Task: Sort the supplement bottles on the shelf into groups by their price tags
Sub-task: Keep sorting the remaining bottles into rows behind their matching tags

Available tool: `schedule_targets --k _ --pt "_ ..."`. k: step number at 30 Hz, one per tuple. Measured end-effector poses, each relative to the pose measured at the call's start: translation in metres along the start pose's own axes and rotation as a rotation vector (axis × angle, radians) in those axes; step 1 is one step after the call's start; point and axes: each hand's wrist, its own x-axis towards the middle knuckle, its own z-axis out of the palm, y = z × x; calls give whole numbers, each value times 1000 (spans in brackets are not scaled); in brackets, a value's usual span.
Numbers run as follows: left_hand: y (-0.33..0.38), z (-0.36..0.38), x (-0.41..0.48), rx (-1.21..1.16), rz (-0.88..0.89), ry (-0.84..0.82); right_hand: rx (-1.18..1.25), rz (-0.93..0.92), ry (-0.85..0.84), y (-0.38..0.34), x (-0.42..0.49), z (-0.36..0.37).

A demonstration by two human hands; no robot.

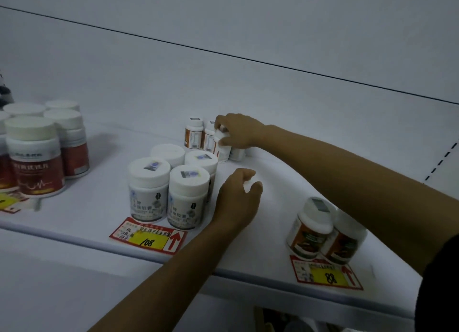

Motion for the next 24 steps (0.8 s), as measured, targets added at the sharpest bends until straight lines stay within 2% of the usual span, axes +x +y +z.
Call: schedule_targets --k 5,8,11,14,17,21,24 --pt "-4 -2 -1 16 32 -19 50 -45 3 -4 -15 -8" --pt "-3 -2 -7 77 135 -2 152 -43 -35 3 -34 -14" --pt "0 -1 -11 187 330 83 312 -41 -17 18 -66 -20" --pt "4 -2 -14 280 399 202 542 -27 -1 37 -104 -21" --pt "8 1 -13 314 324 226 708 -14 17 52 -138 -25" --pt "21 12 -6 110 120 61 883 -31 84 68 -172 -36" --pt "40 20 -5 -55 45 -70 946 -31 143 81 -190 -43"
